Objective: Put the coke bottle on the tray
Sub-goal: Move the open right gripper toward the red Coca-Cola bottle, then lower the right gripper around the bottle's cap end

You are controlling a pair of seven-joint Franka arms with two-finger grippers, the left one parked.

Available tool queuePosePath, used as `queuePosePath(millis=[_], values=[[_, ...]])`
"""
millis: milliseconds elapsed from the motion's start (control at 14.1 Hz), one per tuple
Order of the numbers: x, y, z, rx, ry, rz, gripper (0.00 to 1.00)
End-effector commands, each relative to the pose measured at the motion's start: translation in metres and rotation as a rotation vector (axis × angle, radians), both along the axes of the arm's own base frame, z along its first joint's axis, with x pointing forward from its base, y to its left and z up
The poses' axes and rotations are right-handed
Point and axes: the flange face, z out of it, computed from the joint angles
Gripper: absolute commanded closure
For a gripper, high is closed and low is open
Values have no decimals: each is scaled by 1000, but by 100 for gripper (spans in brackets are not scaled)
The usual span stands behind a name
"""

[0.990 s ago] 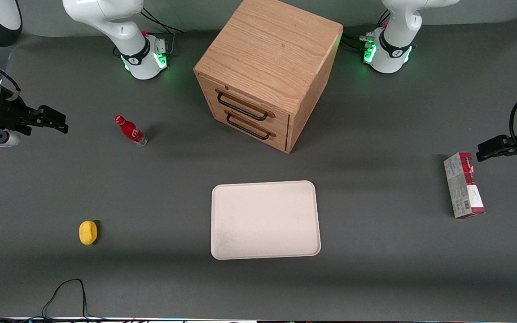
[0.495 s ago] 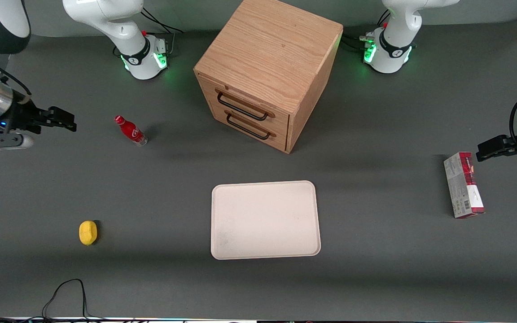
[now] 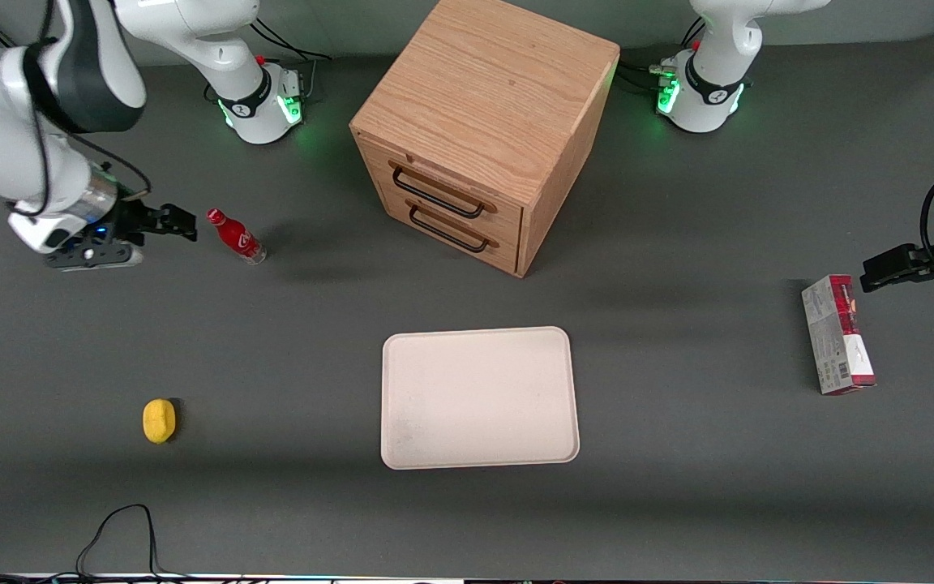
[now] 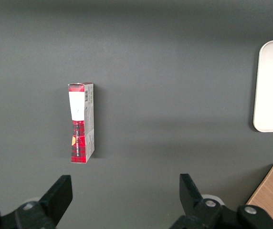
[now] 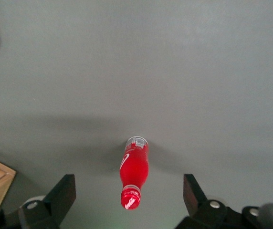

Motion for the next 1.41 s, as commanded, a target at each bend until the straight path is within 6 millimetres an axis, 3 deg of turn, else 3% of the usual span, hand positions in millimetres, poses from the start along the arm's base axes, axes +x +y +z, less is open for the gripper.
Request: queuePosePath(millis=[0, 212, 424, 919, 1343], values=[[-45, 3, -33, 24, -38, -9, 0], [-72, 4, -55, 26, -12, -5, 0], [-85, 6, -71, 27, 4, 2, 0], [-90, 7, -84, 25, -1, 7, 2], [-87, 7, -91, 19, -3, 11, 51]])
